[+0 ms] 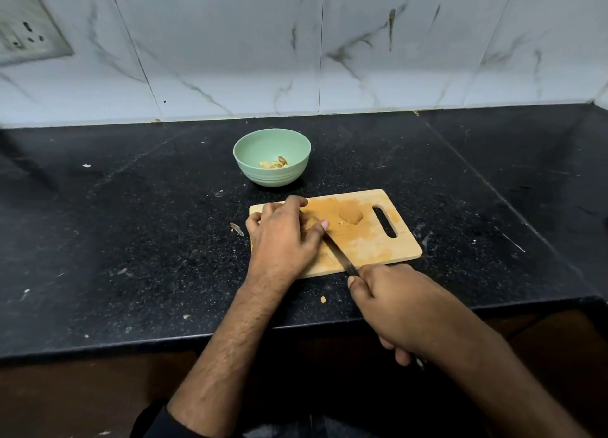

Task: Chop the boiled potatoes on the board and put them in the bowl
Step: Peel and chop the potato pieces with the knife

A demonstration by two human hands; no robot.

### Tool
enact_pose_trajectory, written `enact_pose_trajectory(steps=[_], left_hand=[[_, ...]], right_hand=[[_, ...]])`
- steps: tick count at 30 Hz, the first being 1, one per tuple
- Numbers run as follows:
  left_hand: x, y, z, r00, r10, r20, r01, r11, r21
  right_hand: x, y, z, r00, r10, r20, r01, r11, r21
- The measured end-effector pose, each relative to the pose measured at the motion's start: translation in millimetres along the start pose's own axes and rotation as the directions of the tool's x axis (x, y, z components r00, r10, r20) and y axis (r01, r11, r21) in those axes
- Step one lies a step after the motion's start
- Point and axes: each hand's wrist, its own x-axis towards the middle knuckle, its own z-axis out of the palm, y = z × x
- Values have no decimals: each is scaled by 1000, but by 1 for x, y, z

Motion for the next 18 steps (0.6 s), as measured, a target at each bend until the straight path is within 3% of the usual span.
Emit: enact_pose_trajectory(steps=[6,18], left_hand=[[2,-3,0,999,-8,32,9,1000,-24],[4,-7,-2,998,1,55,3,997,-71]], right_hand=[[-1,9,-14,998,33,-49,-35,998,-59],[29,7,-4,992,1,-127,-1,1000,1]])
